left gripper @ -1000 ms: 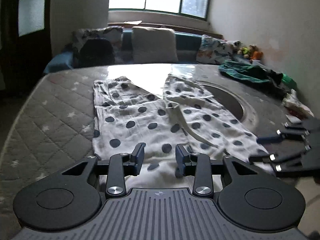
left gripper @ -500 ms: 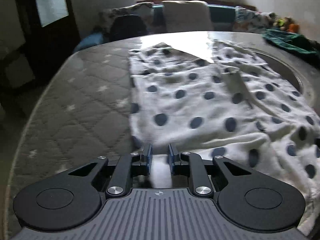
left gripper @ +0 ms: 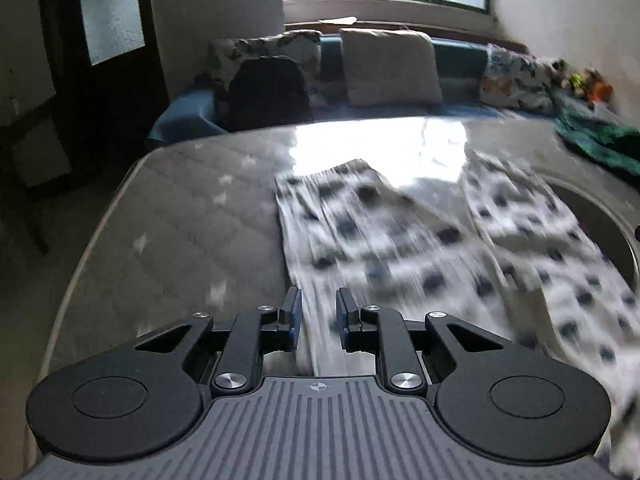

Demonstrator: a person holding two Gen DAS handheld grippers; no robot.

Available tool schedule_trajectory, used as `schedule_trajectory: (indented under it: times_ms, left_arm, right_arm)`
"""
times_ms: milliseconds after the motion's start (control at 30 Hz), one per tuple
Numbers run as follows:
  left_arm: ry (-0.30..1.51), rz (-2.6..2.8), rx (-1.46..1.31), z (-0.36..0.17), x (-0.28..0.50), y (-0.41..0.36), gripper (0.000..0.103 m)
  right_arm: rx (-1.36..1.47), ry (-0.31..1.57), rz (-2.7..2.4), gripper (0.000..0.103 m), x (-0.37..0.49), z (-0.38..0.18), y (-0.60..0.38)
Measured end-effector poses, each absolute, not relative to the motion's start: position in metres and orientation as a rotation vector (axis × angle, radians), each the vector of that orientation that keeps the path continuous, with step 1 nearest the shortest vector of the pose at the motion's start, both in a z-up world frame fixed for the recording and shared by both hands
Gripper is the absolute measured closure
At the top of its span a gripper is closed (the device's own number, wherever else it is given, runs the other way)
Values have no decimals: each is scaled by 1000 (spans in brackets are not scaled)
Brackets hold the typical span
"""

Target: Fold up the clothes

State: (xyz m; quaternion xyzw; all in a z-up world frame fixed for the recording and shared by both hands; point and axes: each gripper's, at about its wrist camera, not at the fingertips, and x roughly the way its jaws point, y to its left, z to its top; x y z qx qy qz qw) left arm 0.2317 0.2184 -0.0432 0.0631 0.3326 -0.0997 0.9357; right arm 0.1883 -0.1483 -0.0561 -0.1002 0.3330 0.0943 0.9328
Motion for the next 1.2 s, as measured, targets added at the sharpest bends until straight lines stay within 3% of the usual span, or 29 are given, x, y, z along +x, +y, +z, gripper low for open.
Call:
schedule_trajectory:
  times_ms: [167, 400, 533, 733, 900, 1000, 1100, 1200]
  left_arm:
    - [662, -160, 90, -43, 294, 220, 75]
    - [678, -111, 79, -55, 355, 223, 72]
    - [706, -134, 53, -64, 375, 220, 70]
    - [723, -149, 80, -76, 391, 208, 69]
    - [743, -161, 73, -84, 401, 202, 69]
    - [744, -163, 59, -86, 407, 202, 74]
    - [736, -154, 62, -85, 405, 203, 86]
    - [725, -138, 69, -84, 403, 205, 91]
  right_arm:
    - [-166, 691, 175, 56, 264, -65, -160]
    - [-127, 749, 152, 56, 339, -97, -171]
    - [-101, 768, 152, 56, 353, -111, -176]
    - [-54, 794, 184, 69, 361, -125, -180]
    - [-37, 788, 179, 69, 364, -124, -182]
    - [-31, 783, 180, 73, 365, -123, -182]
    - [-49, 776, 176, 82, 364, -122, -178]
    - [-121, 748, 149, 90, 364, -116, -172]
